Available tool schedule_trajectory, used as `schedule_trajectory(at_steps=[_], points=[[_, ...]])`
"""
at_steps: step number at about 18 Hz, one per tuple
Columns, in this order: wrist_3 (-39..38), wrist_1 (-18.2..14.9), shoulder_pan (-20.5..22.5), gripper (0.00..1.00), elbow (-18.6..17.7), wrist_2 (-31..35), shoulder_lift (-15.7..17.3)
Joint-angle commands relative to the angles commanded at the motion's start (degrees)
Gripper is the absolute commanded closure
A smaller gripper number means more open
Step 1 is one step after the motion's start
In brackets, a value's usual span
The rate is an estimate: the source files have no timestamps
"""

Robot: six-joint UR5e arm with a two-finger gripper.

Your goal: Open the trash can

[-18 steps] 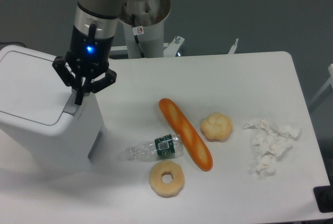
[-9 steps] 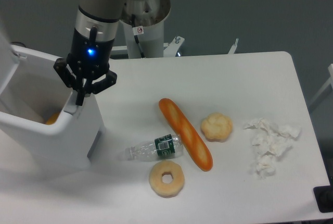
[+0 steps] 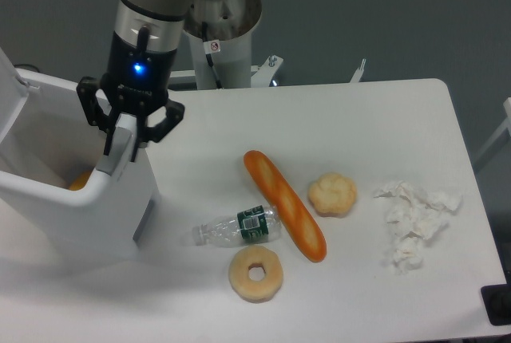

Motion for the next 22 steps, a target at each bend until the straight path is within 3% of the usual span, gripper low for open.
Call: schedule_trajectory(at_steps=[6,9,12,18,22], points=[[14.3,-0.3,9.9,0.0,-0.8,1.6,-0.6],[16.2,0.4,12.7,0.0,-3.2,8.0,-3.9],[16.6,0.4,16.2,0.0,-2.6,13.3,-8.8],[38.3,0.0,22.8,0.0,-1.8,18.4,-14.1],[53.0,0.0,24.0,0.0,-1.0,21.0,-16.2]])
